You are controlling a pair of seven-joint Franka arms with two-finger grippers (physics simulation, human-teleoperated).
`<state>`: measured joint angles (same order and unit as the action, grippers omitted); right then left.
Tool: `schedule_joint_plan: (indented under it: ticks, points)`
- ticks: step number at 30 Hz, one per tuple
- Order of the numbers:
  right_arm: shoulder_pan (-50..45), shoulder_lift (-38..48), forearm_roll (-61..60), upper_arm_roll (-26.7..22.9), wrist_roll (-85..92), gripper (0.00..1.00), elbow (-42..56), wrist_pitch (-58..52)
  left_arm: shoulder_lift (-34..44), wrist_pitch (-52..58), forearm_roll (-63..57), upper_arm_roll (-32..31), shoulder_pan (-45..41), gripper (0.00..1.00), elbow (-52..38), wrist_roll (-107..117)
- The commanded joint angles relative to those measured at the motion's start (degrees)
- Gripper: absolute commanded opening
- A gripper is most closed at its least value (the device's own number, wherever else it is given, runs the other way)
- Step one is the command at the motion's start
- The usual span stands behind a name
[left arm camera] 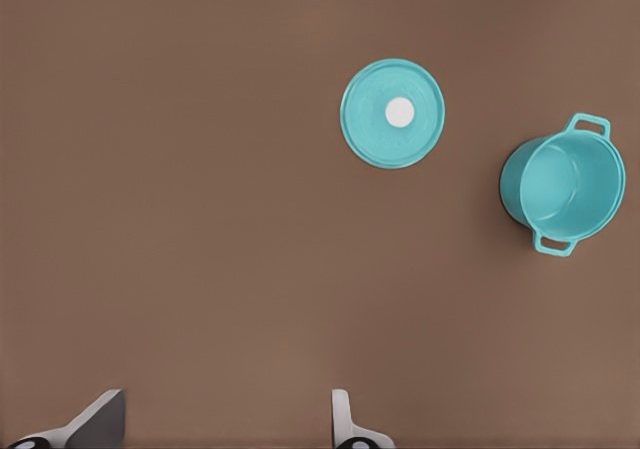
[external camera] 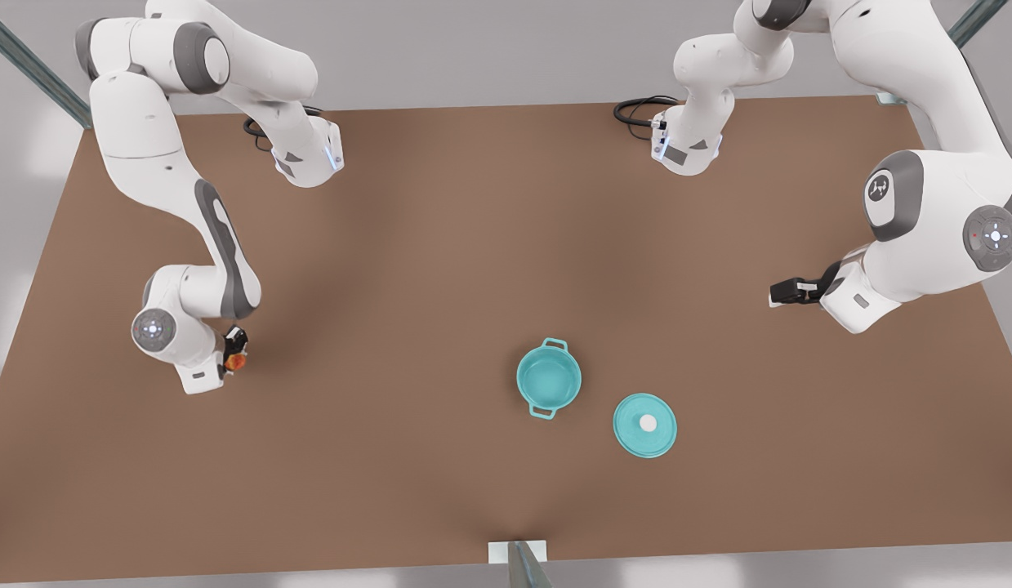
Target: Open the pot lid and put the potato into the pot
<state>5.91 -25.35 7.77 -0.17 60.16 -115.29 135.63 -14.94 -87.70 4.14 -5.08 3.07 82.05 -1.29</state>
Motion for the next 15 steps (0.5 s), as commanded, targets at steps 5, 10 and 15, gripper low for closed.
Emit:
schedule_joint_plan:
  ticks: [5, 10, 15]
  points:
    - [-0.2, 4.4, -0.4, 6.2, 0.8, 0.54, 3.1, -9.0, -0.1, 0.9, 0.0, -0.6, -0.6, 1.0, 0.0, 3.3]
    - [-0.8, 4.7, -2.7, 15.9, -5.2, 0.54, 7.7, -12.4, -0.1, 1.0, 0.1, -0.6, -0.6, 1.0, 0.0, 3.3]
    - [-10.9, 3.6, -6.0, 15.9, -13.8, 0.54, 12.6, -12.5, -0.1, 1.0, 0.0, -0.6, -0.7, 1.0, 0.0, 3.4]
